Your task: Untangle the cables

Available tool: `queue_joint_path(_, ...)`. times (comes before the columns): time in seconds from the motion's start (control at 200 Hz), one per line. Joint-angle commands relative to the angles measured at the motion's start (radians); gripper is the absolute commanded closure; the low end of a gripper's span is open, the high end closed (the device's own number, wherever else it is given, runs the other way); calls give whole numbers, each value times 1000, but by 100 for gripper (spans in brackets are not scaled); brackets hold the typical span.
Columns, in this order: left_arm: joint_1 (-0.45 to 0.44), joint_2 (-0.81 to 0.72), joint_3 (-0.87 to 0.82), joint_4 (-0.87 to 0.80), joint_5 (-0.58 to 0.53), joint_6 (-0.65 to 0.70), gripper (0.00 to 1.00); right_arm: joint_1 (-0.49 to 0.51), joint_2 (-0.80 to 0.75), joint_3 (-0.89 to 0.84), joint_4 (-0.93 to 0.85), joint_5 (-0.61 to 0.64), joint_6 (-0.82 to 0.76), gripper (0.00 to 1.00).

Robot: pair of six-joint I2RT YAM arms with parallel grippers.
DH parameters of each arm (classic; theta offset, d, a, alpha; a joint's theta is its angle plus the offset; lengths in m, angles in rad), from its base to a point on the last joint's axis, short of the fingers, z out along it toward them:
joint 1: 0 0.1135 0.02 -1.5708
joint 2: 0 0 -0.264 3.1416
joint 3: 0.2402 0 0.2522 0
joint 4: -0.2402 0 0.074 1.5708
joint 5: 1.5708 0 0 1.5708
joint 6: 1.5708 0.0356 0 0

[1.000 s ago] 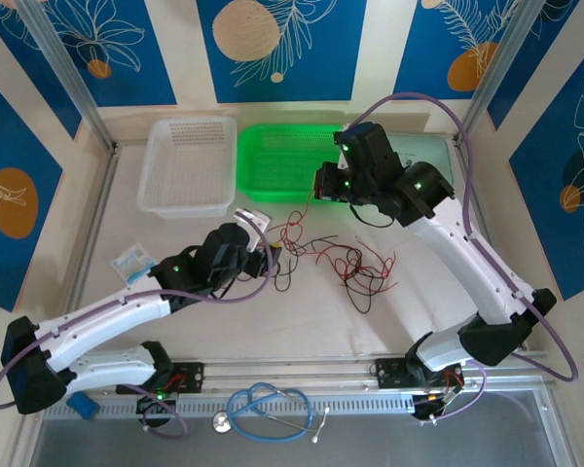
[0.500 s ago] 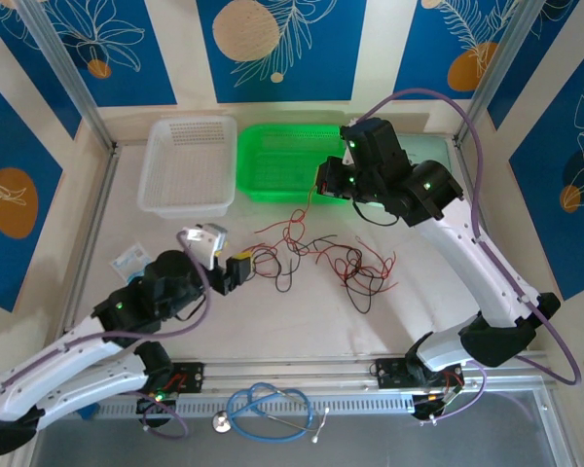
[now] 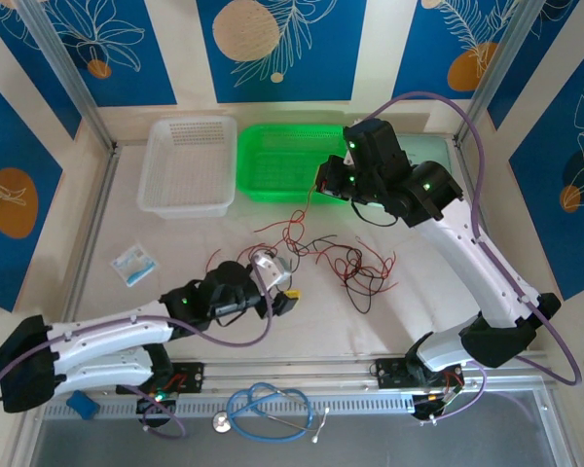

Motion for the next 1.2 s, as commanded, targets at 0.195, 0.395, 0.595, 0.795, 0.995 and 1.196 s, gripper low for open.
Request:
queue_joint_path(0.195, -1, 319, -55, 813, -290, 172, 28, -2, -20, -34, 45, -31, 33, 100)
queue_joint_path(0.395, 3, 574, 55, 998, -537, 215, 23, 4, -27, -32, 45, -40, 27, 100)
queue_joint_path(0.595, 11, 648, 126, 1002, -621, 237, 23, 11, -49, -39, 37, -32, 20, 100)
queue_joint_path(0.795, 25, 703, 171, 1001, -670, 234, 33, 11, -71, -71, 47, -33, 30, 100)
queue_joint_path(0.995, 29, 670, 140, 925, -686, 200, 85, -1, -83, -47, 35, -16, 15, 100)
queue_joint_path(1.196, 37, 564, -18, 934, -662, 144, 100, -47, -81, 51, -1, 21, -30, 100)
